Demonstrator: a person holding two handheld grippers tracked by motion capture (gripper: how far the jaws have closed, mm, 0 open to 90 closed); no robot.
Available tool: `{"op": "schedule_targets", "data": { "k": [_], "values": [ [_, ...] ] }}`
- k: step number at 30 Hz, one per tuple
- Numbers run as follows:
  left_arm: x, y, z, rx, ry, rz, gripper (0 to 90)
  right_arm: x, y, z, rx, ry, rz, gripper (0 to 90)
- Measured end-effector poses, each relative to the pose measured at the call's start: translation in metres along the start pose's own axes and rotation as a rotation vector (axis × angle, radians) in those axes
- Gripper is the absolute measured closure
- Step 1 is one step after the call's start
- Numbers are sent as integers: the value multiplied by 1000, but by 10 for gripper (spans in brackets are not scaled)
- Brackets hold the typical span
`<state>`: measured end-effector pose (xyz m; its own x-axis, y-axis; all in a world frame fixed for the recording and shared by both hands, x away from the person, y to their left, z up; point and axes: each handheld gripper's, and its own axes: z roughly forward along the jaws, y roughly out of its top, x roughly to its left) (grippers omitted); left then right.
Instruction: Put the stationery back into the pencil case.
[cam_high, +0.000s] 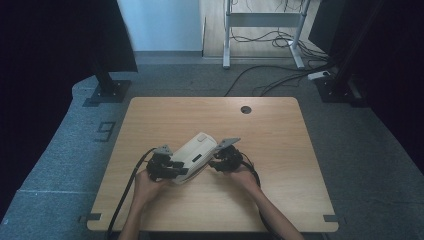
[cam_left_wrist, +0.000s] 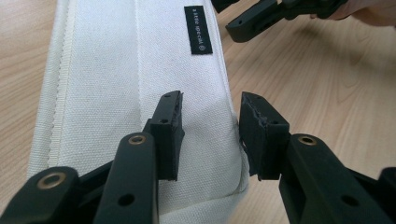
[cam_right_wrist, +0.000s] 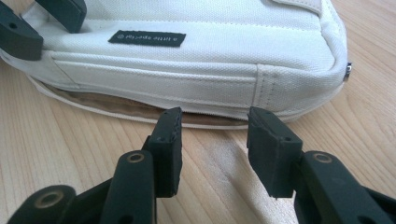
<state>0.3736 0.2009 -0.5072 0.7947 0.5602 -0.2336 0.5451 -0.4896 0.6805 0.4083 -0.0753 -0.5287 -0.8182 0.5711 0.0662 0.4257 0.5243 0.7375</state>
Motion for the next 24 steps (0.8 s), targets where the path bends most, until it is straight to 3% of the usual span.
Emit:
{"op": "schedule_targets", "data": {
  "k": [8, 10, 15, 17, 24],
  "values": [
    [0, 0, 2, -9, 15, 10, 595, -4, -3, -4, 1, -9, 5, 500],
    [-1, 0, 3, -2, 42, 14, 532, -4, -3, -6, -3, -9, 7, 486],
    [-1, 1, 2, -16, 27, 6, 423, -5, -4, -9, -6, -16, 10, 432],
    [-2, 2, 1, -21, 45, 2, 370, -5, -5, -14, -10, -17, 12, 379],
    [-5, 3, -6, -30, 50, 13, 289, -6, -8, -27, -18, -31, -9, 286]
  ]
}}
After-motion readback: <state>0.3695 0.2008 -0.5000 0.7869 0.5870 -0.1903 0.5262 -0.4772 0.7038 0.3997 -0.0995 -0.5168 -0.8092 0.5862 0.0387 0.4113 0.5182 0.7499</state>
